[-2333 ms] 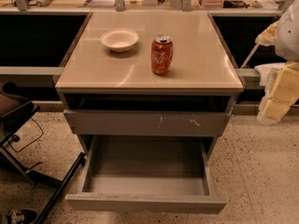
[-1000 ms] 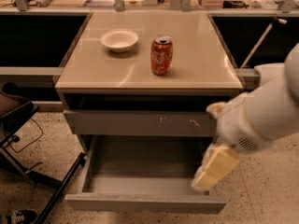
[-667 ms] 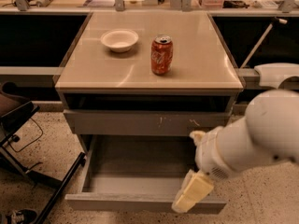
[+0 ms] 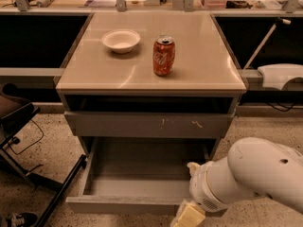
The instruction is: Close middle drawer
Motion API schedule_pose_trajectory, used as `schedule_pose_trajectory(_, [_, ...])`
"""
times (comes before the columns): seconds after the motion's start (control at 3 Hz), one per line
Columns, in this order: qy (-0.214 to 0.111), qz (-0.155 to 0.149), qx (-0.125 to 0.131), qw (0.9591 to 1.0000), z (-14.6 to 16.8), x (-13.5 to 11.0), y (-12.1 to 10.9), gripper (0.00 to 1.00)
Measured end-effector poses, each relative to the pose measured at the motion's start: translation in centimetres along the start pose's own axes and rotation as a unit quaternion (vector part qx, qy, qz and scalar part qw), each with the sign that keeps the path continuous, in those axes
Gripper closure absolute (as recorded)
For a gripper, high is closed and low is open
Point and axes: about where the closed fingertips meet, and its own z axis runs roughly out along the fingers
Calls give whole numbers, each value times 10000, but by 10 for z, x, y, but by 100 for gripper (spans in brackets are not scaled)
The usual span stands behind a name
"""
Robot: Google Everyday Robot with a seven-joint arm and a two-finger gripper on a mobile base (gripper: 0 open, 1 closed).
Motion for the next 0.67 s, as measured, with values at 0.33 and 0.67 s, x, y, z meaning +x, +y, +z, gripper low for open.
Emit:
schedule_pose_trajectory(0.33, [-74,96,-55,9999,15,7,5,0])
schedule_pose_trajectory(0.67, [-233,456,-239,9984,69,49,14,0])
